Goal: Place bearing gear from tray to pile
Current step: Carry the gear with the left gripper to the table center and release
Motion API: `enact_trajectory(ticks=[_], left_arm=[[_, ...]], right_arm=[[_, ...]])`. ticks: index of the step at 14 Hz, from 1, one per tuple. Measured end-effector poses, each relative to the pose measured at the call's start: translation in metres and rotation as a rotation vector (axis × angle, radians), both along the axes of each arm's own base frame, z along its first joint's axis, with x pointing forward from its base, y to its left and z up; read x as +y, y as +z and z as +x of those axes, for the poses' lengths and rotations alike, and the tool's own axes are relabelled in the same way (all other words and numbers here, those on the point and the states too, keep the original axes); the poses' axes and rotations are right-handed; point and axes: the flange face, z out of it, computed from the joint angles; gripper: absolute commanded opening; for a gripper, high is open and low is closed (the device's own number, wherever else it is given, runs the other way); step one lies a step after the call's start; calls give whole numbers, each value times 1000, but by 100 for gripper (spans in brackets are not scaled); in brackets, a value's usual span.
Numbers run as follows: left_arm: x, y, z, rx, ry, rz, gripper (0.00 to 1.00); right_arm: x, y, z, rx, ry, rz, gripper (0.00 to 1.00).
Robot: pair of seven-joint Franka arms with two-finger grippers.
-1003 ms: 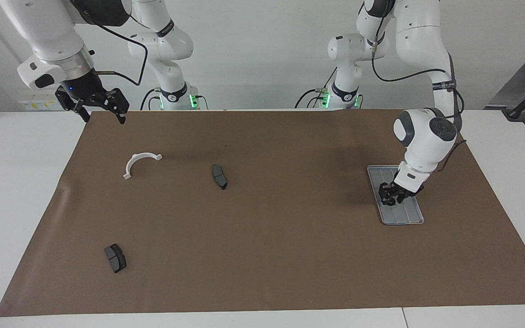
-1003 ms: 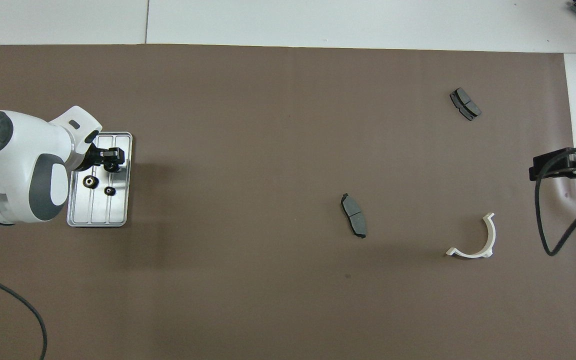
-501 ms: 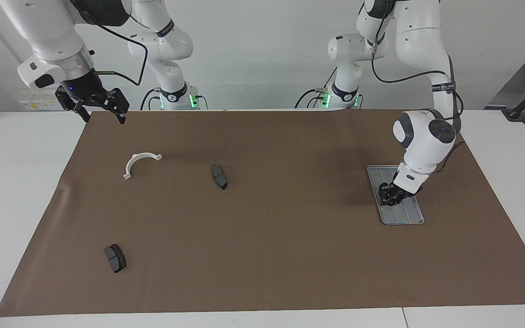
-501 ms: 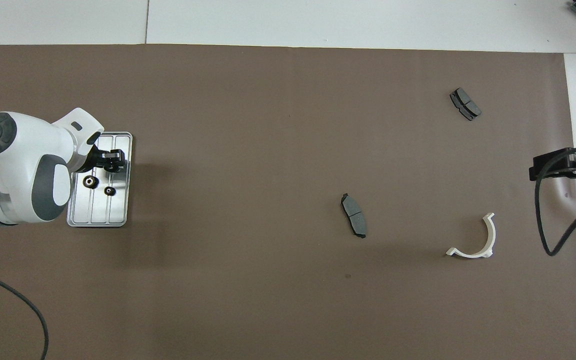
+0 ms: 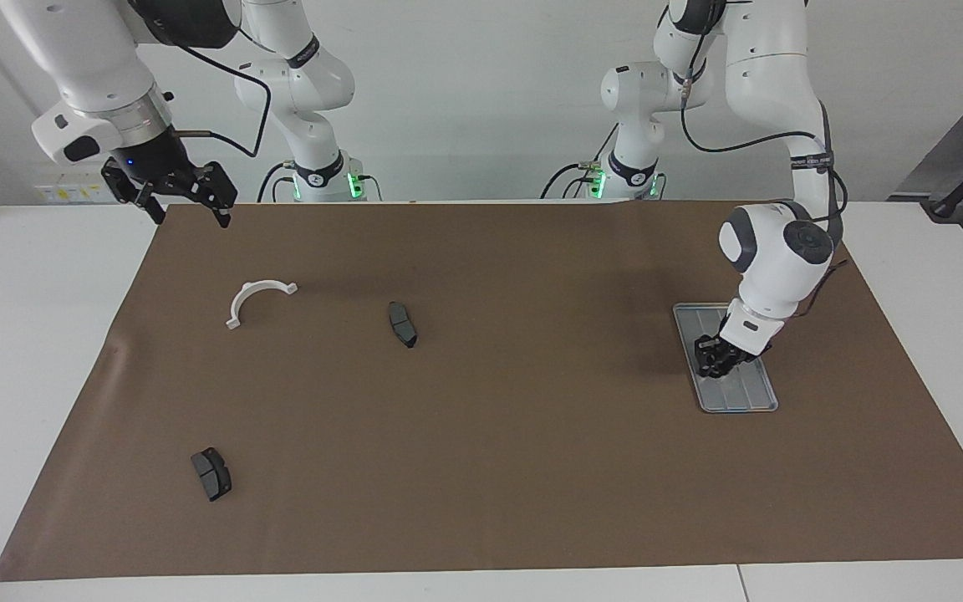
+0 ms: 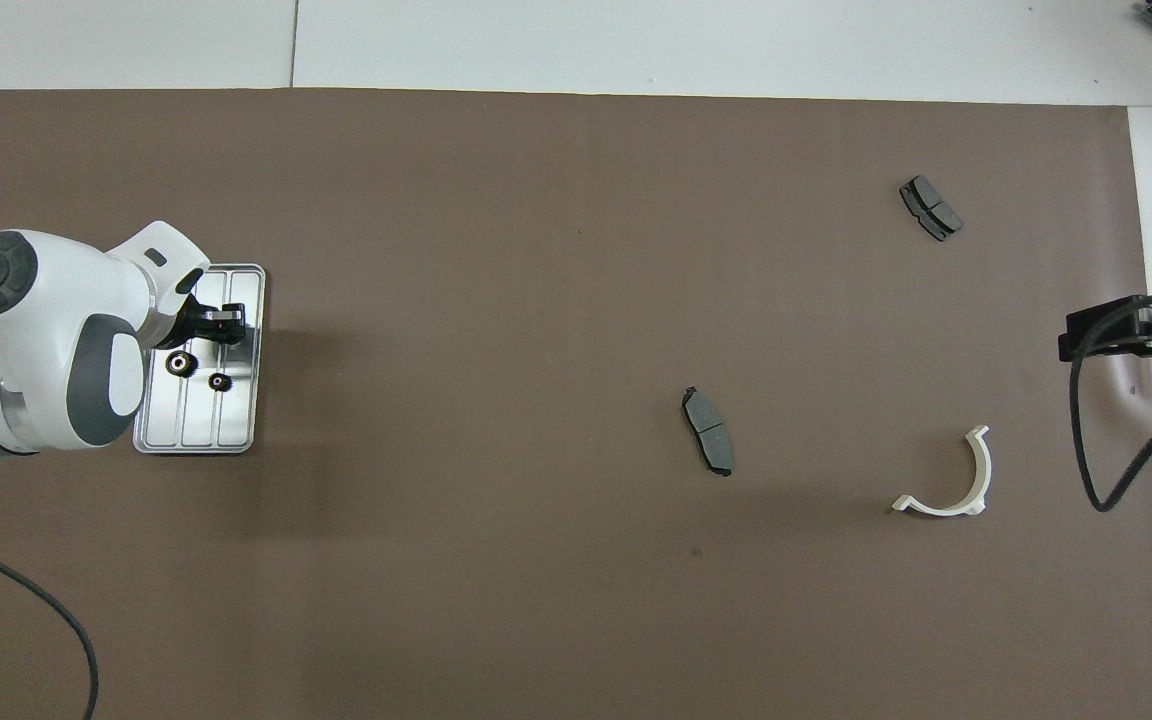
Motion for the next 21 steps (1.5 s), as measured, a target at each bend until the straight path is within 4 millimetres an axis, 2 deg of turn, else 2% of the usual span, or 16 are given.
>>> enact_trajectory(ticks=[1, 4, 6, 8, 9, 11, 15, 16, 19, 21], left_arm=[[0, 0, 0, 0, 0, 0, 0], [0, 5, 3, 8, -1, 0, 0], [-4, 24, 12, 29, 0, -2, 0], [-26, 54, 22, 51, 26, -8, 0], [-47, 65, 22, 62, 46, -10, 0], [-101, 80, 14, 79, 104, -13, 0], [-227, 88, -24, 88, 247, -22, 0], [-253, 89, -35, 87, 264, -26, 0], [-315, 88, -67, 90, 259, -27, 0], [-353, 79, -87, 77, 272, -44, 0]], right_arm=[[0, 0, 0, 0, 0, 0, 100], [0, 0, 0, 0, 0, 0, 100], [0, 0, 0, 0, 0, 0, 100], [0, 0, 0, 0, 0, 0, 100], [0, 0, 0, 0, 0, 0, 100], [0, 0, 0, 0, 0, 0, 100], [0, 0, 0, 0, 0, 0, 100], [0, 0, 0, 0, 0, 0, 100], [0, 0, 0, 0, 0, 0, 100], [0, 0, 0, 0, 0, 0, 100]])
